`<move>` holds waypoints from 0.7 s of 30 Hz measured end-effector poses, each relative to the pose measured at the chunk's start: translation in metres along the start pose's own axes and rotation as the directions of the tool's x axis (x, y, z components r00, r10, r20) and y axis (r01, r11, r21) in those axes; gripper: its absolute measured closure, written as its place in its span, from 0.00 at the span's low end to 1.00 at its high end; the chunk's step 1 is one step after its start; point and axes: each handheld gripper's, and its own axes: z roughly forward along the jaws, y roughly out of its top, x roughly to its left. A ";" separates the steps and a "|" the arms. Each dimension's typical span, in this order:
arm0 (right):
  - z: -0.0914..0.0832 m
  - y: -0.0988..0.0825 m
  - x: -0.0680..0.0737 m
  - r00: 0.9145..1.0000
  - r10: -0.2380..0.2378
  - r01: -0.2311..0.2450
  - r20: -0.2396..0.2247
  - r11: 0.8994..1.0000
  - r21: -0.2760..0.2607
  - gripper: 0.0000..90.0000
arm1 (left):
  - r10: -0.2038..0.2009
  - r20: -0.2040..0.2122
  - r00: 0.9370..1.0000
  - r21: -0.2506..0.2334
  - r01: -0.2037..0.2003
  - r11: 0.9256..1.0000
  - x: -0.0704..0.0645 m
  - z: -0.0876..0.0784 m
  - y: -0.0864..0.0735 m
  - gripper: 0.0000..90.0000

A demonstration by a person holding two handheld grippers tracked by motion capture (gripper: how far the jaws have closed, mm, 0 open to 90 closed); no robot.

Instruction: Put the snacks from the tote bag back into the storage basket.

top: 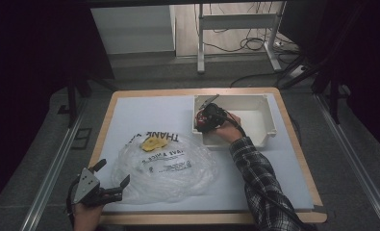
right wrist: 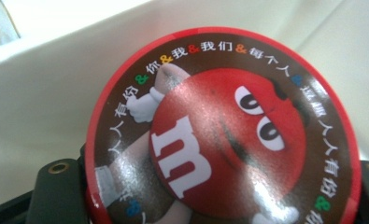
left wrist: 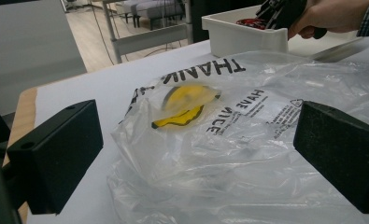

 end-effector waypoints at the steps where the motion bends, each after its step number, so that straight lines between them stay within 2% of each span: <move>1: 0.000 0.000 -0.001 1.000 0.004 -0.004 -0.003 1.000 0.001 0.28 | 0.000 0.000 1.000 0.000 0.000 1.000 0.000 0.000 0.000 0.01; 7: 0.002 0.000 -0.004 0.999 0.026 -0.026 -0.022 1.000 -0.002 0.28 | 0.002 0.001 1.000 0.000 -0.002 1.000 0.000 0.000 0.000 0.01; 16: 0.002 -0.001 -0.005 0.999 0.027 -0.027 -0.019 1.000 -0.007 0.27 | 0.003 0.001 1.000 0.000 -0.003 1.000 -0.001 0.000 0.000 0.01; 21: 0.002 0.000 -0.004 1.000 0.026 -0.026 0.002 1.000 -0.014 0.24 | 0.006 0.002 1.000 0.001 -0.006 1.000 -0.001 0.000 0.000 0.01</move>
